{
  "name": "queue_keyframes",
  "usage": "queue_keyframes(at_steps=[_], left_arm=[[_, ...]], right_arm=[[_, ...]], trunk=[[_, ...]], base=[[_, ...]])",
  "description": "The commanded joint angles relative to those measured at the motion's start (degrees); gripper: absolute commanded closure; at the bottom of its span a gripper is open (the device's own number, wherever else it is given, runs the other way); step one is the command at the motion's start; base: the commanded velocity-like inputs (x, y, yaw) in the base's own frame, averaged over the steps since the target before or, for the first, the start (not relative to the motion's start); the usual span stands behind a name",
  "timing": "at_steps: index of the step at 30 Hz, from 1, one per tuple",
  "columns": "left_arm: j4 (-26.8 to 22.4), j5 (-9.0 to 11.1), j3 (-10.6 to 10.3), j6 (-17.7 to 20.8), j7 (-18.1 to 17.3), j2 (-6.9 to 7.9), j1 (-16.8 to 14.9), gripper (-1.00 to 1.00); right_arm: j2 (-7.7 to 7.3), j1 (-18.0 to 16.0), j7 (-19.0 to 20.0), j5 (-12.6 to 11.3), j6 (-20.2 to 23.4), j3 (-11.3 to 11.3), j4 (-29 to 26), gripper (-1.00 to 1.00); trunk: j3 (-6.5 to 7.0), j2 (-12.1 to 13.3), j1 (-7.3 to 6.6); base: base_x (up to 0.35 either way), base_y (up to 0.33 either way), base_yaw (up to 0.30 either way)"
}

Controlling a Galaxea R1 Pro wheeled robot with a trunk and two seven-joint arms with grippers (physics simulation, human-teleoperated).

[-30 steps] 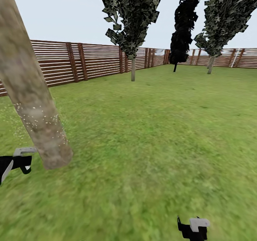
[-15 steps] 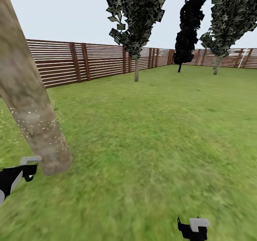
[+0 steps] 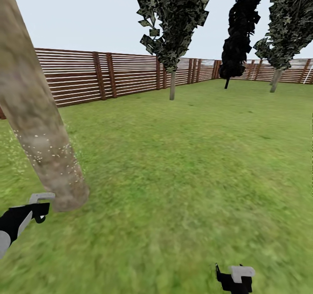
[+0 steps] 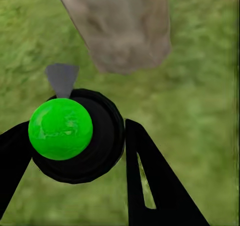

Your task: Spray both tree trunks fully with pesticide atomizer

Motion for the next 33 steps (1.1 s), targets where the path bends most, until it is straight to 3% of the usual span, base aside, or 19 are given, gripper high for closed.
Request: queue_keyframes(at_steps=[1,5,8,10,11,12,14,16,18,20,21,24,26,28,29,30,31,33], left_arm=[[0.0,0.0,0.0,0.0,0.0,0.0,0.0,1.0],[-0.3,0.4,0.1,0.0,0.1,-0.12,0.0,1.0],[-0.8,0.4,0.3,0.0,0.1,-2.26,0.0,1.0],[-1.5,0.4,0.8,0.1,0.1,-2.67,0.0,1.0],[-3.2,0.3,2.4,0.1,0.1,-1.87,0.0,1.0],[-3.9,0.3,4.8,0.2,-0.2,-0.15,0.0,1.0],[-4.4,0.4,6.8,0.0,-0.6,0.29,0.0,1.0],[-4.6,0.1,6.8,0.0,-0.4,-1.96,-0.1,1.0],[-6.1,-0.1,6.6,0.2,-0.2,-3.05,-0.2,1.0],[-6.8,-0.3,6.9,0.5,0.2,-2.57,-0.1,1.0],[-6.6,-0.3,7.0,0.3,1.2,-1.3,0.0,1.0],[-6.2,-0.4,7.1,0.3,1.6,-0.27,0.1,1.0],[-6.0,-0.3,7.1,0.6,1.4,1.29,0.1,1.0],[-4.0,-0.3,6.5,0.6,1.1,1.2,0.1,1.0],[-3.0,-0.2,5.1,0.6,0.8,0.65,0.1,1.0],[-2.3,-0.2,0.1,0.8,-0.6,-1.04,0.1,1.0],[-2.2,-0.1,-2.8,1.2,-2.0,-1.48,0.0,1.0],[-2.5,0.1,-4.6,4.3,-8.0,-1.42,-0.5,1.0]], right_arm=[[0.0,0.0,0.0,0.0,0.0,0.0,0.0,-1.0],[0.0,0.0,0.0,0.0,0.0,0.0,0.0,-1.0],[0.0,0.0,0.0,0.0,0.0,0.0,0.0,-1.0],[0.0,0.0,0.0,0.0,0.0,0.0,0.0,-1.0],[-0.02,0.0,0.0,0.0,0.0,0.0,0.0,-1.0],[0.0,0.0,0.0,0.0,0.0,0.0,0.0,-1.0],[-0.01,0.0,0.0,0.0,0.0,0.0,0.0,-1.0],[0.0,0.0,0.0,0.0,0.0,0.0,0.0,-1.0],[0.0,0.0,0.0,0.0,0.0,0.0,0.0,-1.0],[0.0,0.0,0.0,0.0,0.0,0.0,0.0,-1.0],[0.0,0.0,0.0,0.0,0.0,0.0,0.0,-1.0],[-0.02,0.0,0.0,0.0,0.0,0.0,0.0,-1.0],[-0.01,0.0,0.0,0.0,0.0,0.0,0.0,-1.0],[0.0,0.0,0.0,0.0,0.0,0.0,0.0,-1.0],[0.0,0.0,0.0,0.0,0.0,0.0,0.0,-1.0],[0.0,0.0,0.0,0.0,0.0,0.0,0.0,-1.0],[0.0,0.0,0.0,0.0,0.0,0.0,0.0,-1.0],[0.0,0.0,0.0,0.0,0.0,0.0,0.0,-1.0]], trunk=[[0.0,0.0,0.0],[0.0,0.0,0.0],[0.0,0.0,0.0],[0.0,0.0,0.0],[0.0,0.0,0.0],[0.0,0.0,0.0],[0.0,0.0,0.0],[0.0,0.0,0.0],[0.0,0.0,0.0],[0.0,0.0,0.0],[0.0,0.0,0.0],[0.0,0.0,0.0],[0.0,0.0,0.0],[0.0,0.0,0.0],[0.0,0.0,0.0],[0.0,0.0,0.0],[0.0,0.0,0.0],[0.0,0.0,0.0]], base=[[0.001,-0.272,0.0],[0.183,-0.213,0.117],[0.238,-0.184,0.267],[0.24,-0.182,0.259],[0.24,-0.179,0.093],[0.24,-0.178,0.024],[0.24,-0.178,0.005],[0.246,-0.174,0.08],[0.29,-0.106,0.227],[0.272,-0.023,0.267],[0.073,-0.004,0.276],[0.016,-0.001,0.277],[0.001,0.0,0.275],[0.0,0.0,0.13],[0.0,0.0,0.045],[0.0,0.0,0.012],[0.0,0.0,0.005],[0.0,0.0,0.001]])
